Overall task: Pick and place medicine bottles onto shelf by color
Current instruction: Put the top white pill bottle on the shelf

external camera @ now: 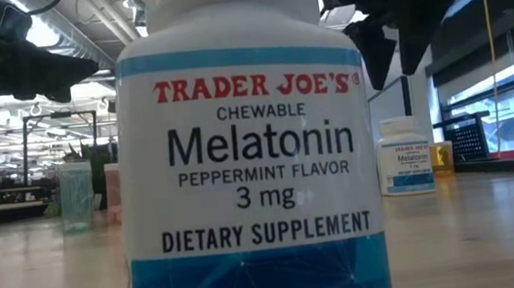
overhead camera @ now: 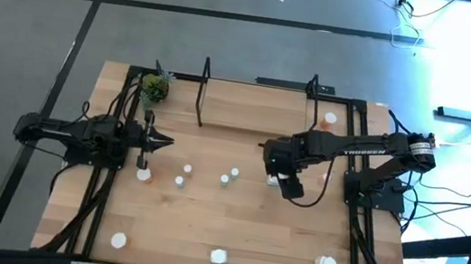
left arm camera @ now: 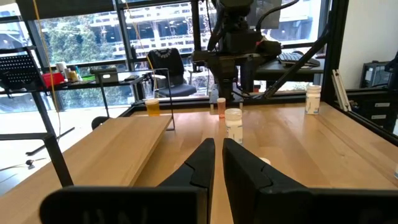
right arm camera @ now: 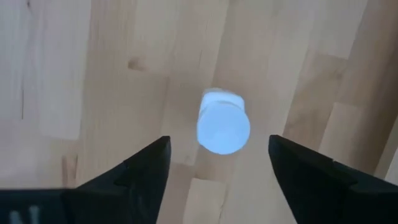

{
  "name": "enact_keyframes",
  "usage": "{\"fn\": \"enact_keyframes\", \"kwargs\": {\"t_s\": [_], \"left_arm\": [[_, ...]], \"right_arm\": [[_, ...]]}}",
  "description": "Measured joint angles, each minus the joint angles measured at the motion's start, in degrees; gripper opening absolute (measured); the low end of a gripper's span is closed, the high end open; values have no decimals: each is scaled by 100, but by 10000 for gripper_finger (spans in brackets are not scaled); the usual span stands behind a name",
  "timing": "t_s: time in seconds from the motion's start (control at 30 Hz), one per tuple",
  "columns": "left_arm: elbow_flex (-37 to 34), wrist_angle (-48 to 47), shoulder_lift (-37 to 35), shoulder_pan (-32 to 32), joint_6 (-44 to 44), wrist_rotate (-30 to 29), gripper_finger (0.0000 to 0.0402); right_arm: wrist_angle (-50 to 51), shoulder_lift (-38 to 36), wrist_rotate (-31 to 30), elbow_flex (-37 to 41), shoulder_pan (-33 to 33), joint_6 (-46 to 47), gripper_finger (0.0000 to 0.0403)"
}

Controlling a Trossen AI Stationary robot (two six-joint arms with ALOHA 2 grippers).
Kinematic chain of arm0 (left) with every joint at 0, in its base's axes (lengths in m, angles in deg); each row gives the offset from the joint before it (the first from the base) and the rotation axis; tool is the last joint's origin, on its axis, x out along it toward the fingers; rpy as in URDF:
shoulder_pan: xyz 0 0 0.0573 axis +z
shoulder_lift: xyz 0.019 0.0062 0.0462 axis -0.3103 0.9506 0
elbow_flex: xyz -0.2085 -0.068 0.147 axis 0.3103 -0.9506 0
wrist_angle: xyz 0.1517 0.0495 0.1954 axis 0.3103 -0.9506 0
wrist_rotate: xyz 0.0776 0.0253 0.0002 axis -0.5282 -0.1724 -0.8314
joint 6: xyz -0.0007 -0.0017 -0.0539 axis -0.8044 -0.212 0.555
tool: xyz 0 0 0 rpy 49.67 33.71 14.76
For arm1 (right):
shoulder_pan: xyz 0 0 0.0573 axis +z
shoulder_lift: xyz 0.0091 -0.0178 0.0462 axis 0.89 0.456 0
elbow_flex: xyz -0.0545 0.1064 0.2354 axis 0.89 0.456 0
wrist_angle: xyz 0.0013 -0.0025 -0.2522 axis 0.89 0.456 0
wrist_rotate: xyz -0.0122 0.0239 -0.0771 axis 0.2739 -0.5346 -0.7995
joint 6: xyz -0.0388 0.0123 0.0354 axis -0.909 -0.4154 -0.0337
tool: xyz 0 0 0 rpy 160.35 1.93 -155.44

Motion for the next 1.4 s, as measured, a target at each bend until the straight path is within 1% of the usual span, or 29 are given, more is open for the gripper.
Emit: {"fn": "enact_keyframes", "kwargs": {"t_s": [0.13, 0.27, 0.5, 0.63, 0.9, 1.4], "left_arm": [[-1, 0, -2, 2, -1, -2, 27], [-1, 0, -1, 1, -1, -2, 27], [0, 2, 0, 2, -1, -2, 27], [-1, 0, -1, 1, 0, -1, 27], [0, 0, -2, 1, -1, -1, 27], [0, 1, -1, 2, 0, -1, 27]], "right_arm": [[-81, 0, 0, 0, -1, 304, 292], [-168, 35, 0, 0, -1, 758, 289], [-119, 344, -18, 0, -6, 766, 271], [-84, 539, -166, 0, -4, 759, 264], [-7, 818, -205, 0, -4, 741, 263], [-69, 941, -208, 2, -4, 728, 264]]}}
